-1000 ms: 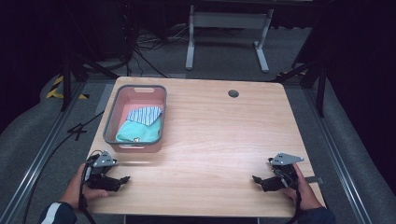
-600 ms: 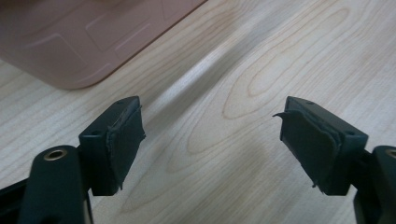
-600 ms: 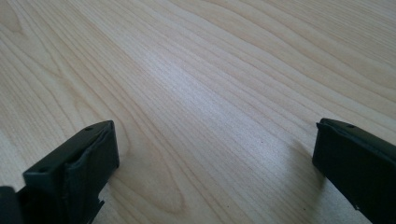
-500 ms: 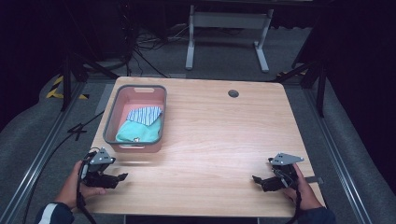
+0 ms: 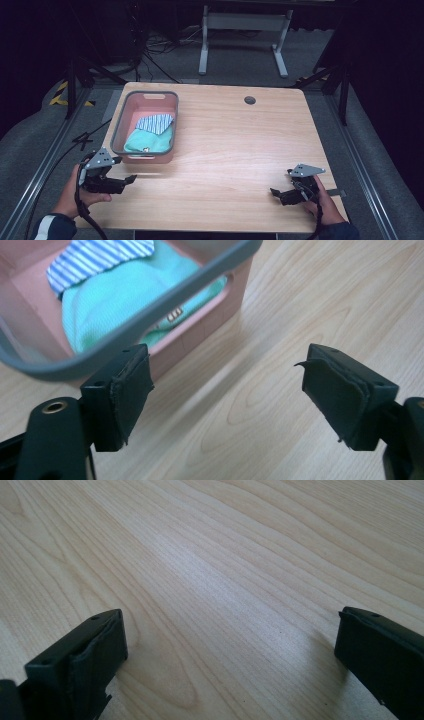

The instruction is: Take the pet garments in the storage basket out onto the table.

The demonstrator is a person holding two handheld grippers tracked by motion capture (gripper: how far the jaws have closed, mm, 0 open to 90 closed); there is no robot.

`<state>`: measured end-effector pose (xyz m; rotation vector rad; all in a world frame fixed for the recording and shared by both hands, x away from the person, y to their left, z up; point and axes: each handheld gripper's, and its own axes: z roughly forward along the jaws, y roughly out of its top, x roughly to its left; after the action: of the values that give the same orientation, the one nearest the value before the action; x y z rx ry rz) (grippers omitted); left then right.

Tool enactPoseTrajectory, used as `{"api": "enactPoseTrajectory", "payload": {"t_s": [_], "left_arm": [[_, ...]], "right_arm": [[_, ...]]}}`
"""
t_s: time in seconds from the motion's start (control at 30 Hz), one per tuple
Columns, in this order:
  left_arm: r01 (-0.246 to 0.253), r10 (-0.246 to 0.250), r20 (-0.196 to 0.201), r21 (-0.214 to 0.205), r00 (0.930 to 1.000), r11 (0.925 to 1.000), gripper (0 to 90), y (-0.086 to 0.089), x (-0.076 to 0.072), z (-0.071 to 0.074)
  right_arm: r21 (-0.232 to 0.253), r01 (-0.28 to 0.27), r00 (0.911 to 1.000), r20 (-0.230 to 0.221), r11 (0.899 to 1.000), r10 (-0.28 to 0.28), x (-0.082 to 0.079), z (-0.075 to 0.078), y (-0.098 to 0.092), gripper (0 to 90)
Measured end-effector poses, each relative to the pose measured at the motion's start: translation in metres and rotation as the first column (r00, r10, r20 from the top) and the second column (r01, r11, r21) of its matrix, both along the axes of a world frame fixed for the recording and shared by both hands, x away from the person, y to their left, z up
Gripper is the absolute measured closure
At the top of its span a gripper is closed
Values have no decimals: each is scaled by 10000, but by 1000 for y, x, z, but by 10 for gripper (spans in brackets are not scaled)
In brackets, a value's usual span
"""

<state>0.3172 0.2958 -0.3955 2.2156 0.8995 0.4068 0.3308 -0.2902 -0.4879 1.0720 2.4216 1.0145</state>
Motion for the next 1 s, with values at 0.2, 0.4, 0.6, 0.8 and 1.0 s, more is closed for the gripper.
{"api": "enactPoseTrajectory", "payload": {"t_s": [0.2, 0.4, 0.6, 0.8, 1.0], "left_arm": [[222, -221, -52, 236, 9997, 9995, 178, -14, 14, 15], [156, -161, 108, 423, 9998, 9990, 181, -22, 27, 29], [96, -107, 170, 625, 9998, 9980, 181, -29, 44, 40], [17, -10, -75, 1002, 10000, 9950, 181, -38, 67, 41], [-78, 149, -597, 1162, 9981, 9932, 178, -42, 91, 34]], "right_arm": [[6, 6, 10000, 4, 10000, -6, 0, 0, 0, 6], [6, 7, 10000, 4, 10000, -7, 0, 0, 0, 6], [5, 8, 10000, 5, 10000, -8, 0, 0, 0, 6], [4, 5, 10000, 6, 10000, -5, 0, 0, 0, 6], [6, 6, 10000, 5, 10000, -6, 0, 0, 0, 6]]}}
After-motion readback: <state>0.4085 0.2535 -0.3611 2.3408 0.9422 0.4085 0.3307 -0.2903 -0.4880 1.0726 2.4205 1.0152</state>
